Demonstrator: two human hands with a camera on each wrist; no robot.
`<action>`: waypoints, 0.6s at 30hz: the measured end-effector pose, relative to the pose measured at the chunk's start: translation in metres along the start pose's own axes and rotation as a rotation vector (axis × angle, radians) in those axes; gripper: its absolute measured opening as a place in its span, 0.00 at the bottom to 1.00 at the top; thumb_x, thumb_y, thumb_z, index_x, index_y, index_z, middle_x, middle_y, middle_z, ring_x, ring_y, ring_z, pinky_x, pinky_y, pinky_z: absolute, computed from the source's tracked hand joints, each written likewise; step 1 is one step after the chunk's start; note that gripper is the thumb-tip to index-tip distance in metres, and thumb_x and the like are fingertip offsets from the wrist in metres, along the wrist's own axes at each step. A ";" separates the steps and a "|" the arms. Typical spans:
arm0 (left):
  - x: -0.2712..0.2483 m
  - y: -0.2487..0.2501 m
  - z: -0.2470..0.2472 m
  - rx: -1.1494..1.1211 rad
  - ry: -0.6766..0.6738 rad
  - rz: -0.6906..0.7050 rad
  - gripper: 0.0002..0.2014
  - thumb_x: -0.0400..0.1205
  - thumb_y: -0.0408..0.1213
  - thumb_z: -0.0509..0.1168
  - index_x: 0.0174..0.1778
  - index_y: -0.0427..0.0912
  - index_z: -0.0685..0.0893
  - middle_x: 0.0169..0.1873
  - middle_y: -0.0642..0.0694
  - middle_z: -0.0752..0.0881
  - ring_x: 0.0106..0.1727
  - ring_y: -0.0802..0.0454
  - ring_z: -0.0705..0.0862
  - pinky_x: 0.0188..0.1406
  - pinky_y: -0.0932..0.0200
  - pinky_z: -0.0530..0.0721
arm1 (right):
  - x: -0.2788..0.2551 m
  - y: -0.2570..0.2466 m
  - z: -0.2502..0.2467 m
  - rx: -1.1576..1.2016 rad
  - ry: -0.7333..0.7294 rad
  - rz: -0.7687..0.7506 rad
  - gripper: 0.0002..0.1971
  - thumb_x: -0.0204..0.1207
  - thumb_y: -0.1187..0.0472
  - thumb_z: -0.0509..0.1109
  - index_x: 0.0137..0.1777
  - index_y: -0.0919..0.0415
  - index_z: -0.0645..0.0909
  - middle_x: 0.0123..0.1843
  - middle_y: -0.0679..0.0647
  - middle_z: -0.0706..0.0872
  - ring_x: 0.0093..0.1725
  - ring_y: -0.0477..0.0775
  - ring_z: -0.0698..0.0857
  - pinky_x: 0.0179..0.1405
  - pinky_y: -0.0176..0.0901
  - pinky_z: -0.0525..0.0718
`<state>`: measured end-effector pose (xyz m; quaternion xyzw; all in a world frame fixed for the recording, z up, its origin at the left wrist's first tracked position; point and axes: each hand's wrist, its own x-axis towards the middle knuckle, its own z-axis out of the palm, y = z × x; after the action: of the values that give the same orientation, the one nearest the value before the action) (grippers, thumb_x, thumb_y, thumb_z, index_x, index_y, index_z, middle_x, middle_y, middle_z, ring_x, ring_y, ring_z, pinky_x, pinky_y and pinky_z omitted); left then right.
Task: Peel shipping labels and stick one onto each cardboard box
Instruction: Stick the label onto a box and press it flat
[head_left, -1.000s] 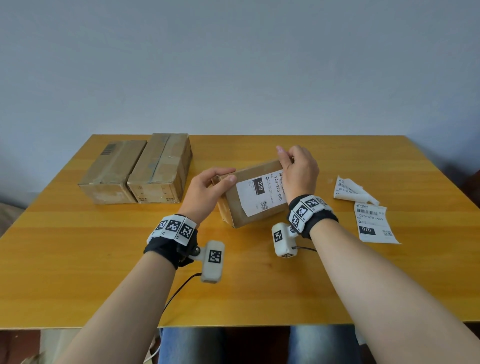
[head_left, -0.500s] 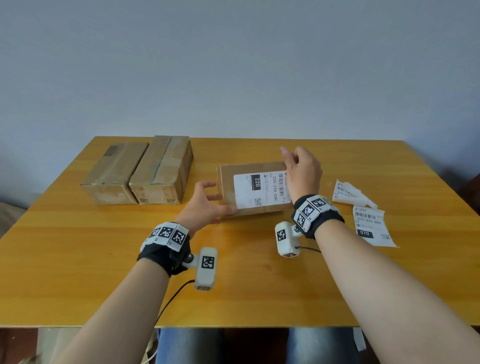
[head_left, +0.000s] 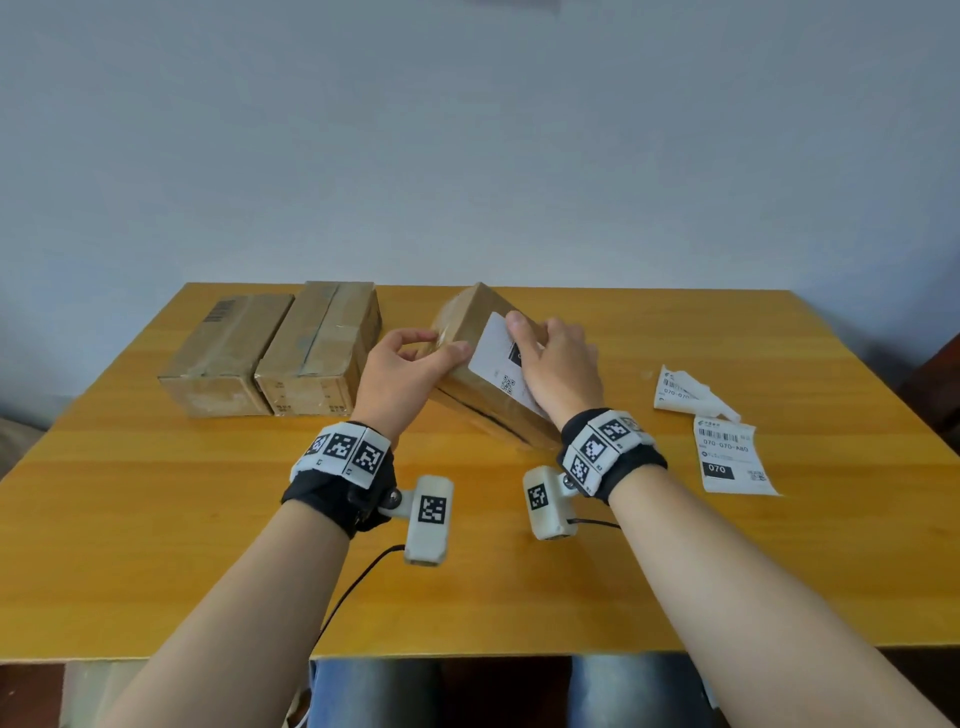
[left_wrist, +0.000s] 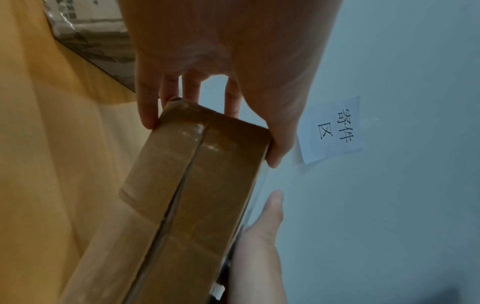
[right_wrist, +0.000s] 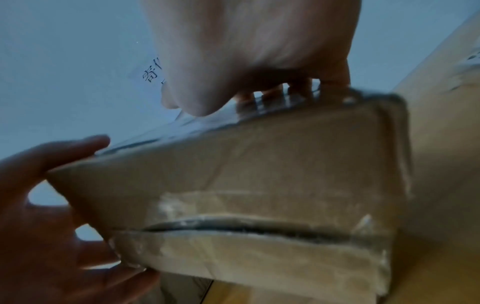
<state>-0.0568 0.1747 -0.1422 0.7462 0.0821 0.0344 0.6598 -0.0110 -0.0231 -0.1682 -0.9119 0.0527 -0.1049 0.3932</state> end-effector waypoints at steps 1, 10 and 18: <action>-0.001 0.001 0.001 0.012 0.006 0.001 0.29 0.62 0.64 0.82 0.57 0.59 0.87 0.58 0.41 0.91 0.57 0.46 0.91 0.62 0.40 0.91 | -0.003 -0.003 0.000 -0.011 0.003 0.002 0.40 0.81 0.22 0.49 0.72 0.55 0.78 0.72 0.56 0.79 0.74 0.63 0.73 0.57 0.56 0.75; 0.001 0.004 -0.002 0.061 -0.010 -0.015 0.32 0.57 0.66 0.83 0.56 0.59 0.89 0.59 0.46 0.91 0.62 0.48 0.90 0.67 0.38 0.89 | -0.002 0.003 0.003 0.015 0.106 0.005 0.36 0.83 0.25 0.53 0.59 0.59 0.81 0.61 0.55 0.83 0.67 0.62 0.76 0.49 0.53 0.72; 0.004 0.007 -0.002 0.082 -0.054 0.013 0.32 0.58 0.64 0.84 0.57 0.57 0.91 0.56 0.49 0.94 0.58 0.52 0.92 0.67 0.41 0.90 | 0.007 0.027 0.001 -0.025 0.264 -0.060 0.28 0.88 0.32 0.54 0.30 0.48 0.64 0.33 0.47 0.73 0.43 0.60 0.77 0.39 0.49 0.69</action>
<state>-0.0527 0.1761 -0.1349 0.7737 0.0608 0.0149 0.6305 -0.0045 -0.0421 -0.1875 -0.8961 0.0779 -0.2352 0.3683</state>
